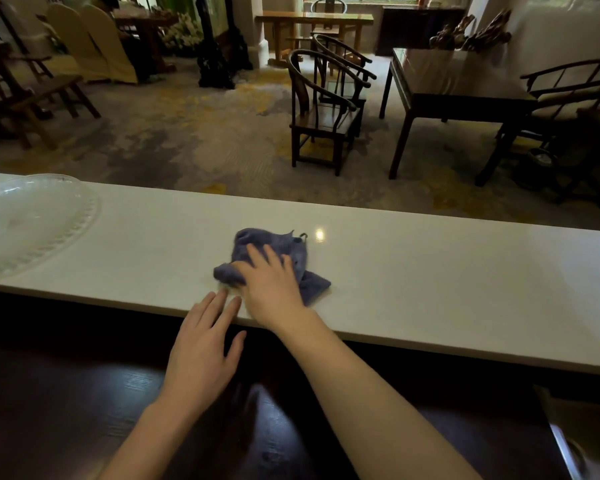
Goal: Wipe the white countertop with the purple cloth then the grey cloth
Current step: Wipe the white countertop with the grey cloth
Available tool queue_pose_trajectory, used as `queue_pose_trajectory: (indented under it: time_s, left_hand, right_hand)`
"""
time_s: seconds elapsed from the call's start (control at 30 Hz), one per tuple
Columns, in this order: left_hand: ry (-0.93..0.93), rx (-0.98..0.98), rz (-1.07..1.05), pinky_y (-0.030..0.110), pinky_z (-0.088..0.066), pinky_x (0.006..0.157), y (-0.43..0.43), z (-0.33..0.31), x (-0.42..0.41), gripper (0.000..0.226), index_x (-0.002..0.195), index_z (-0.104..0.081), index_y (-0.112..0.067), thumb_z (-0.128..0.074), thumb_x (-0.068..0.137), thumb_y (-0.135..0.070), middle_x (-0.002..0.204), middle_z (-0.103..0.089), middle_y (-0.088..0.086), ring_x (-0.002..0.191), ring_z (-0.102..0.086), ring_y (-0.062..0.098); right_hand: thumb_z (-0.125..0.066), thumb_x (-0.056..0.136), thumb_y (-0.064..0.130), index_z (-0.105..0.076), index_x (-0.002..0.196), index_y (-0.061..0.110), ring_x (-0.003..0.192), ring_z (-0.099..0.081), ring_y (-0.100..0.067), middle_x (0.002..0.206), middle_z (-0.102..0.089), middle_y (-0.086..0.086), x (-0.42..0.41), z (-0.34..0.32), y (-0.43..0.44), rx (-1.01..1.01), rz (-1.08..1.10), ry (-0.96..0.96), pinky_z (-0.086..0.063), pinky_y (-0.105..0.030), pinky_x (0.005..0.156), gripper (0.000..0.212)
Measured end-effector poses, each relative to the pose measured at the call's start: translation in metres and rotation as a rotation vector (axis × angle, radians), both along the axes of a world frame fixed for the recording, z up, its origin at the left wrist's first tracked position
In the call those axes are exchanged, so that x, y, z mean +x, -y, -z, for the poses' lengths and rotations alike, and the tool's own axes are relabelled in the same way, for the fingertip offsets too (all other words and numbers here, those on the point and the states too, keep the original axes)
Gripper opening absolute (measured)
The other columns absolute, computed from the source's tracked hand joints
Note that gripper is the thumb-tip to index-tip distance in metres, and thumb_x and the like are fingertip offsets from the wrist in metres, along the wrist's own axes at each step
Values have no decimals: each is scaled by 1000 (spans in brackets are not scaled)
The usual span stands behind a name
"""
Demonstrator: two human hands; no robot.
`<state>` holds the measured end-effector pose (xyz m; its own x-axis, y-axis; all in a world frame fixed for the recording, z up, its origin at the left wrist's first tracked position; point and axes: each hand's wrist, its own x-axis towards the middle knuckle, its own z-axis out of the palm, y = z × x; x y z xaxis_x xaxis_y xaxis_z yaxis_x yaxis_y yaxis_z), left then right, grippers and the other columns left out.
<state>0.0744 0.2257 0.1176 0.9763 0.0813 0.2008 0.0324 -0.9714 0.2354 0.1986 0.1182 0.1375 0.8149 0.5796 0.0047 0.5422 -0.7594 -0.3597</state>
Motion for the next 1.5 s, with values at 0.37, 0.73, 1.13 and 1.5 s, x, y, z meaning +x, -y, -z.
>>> queue_pose_trajectory:
  time_s: [0.37,0.73,1.13,1.5]
  left_hand:
    - [28,-17,-26,45,-33,115,3,0,-4,60,138,-54,-11,-41,87,-41,149,-48,14,139,-43,32]
    - [25,-45,-21,45,-30,117,5,-2,-6,61,139,-53,-10,-41,87,-40,150,-46,14,141,-40,32]
    - [7,-27,-16,44,-28,117,4,0,-6,65,140,-51,-11,-37,86,-44,152,-44,13,143,-36,31]
    - [9,-33,-5,46,-32,115,4,1,-4,64,140,-51,-9,-41,86,-43,151,-45,14,142,-38,32]
  right_hand:
    - [-49,99,13,-41,150,23,155,-16,-30,169,-22,-7,-13,3,62,-15,120,109,-17,-48,123,53]
    - [-52,100,13,-52,143,24,146,-35,-32,159,-42,-5,19,-12,217,-78,651,148,-26,-52,121,44]
    - [-49,100,9,-44,151,19,152,-23,-36,166,-29,-13,-28,2,224,-68,754,179,-22,-52,122,52]
    - [-43,100,14,-37,154,18,157,-3,-32,171,-11,-11,-63,2,66,84,228,51,0,-48,125,54]
